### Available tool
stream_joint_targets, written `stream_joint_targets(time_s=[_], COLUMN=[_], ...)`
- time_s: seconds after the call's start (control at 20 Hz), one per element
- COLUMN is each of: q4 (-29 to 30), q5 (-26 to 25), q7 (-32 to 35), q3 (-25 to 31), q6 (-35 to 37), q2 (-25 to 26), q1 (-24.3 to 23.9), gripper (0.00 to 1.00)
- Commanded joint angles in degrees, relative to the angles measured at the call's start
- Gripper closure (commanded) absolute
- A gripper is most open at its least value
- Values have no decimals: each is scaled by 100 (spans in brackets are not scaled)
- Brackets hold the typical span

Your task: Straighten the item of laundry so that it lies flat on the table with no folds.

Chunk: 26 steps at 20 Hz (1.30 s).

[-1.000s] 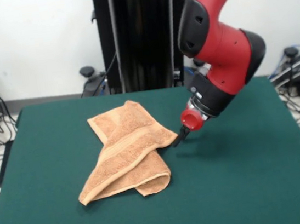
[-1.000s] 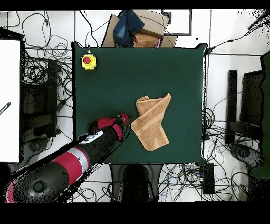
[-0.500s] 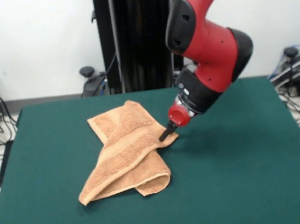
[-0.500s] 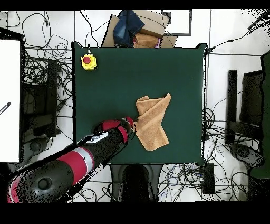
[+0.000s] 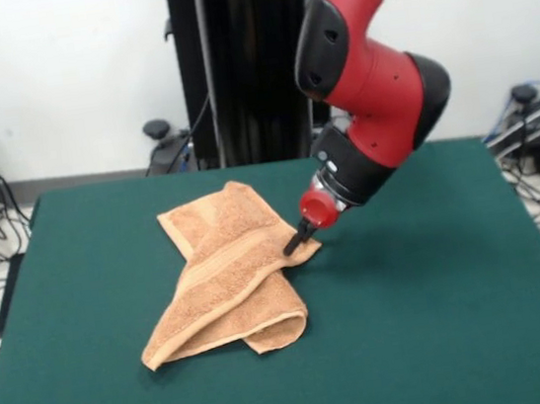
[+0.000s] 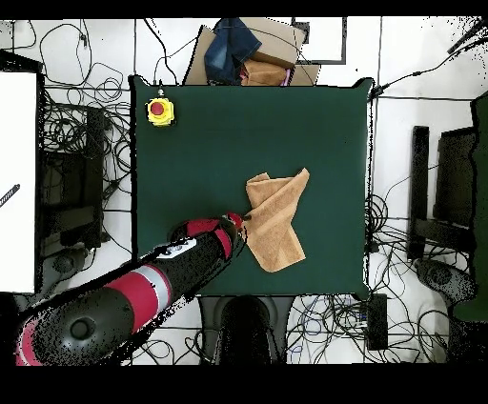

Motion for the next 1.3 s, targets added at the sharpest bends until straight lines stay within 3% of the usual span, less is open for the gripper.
stream_joint_targets(time_s=[0.05,0.85,1.3], q4=[3,61,-130], q5=[-3,181,497], q7=[1549,1702,1956], q3=[521,680,542], q6=[-409,-372,-37], q2=[318,296,475], q1=[-34,-13,338], gripper=[0,0,0])
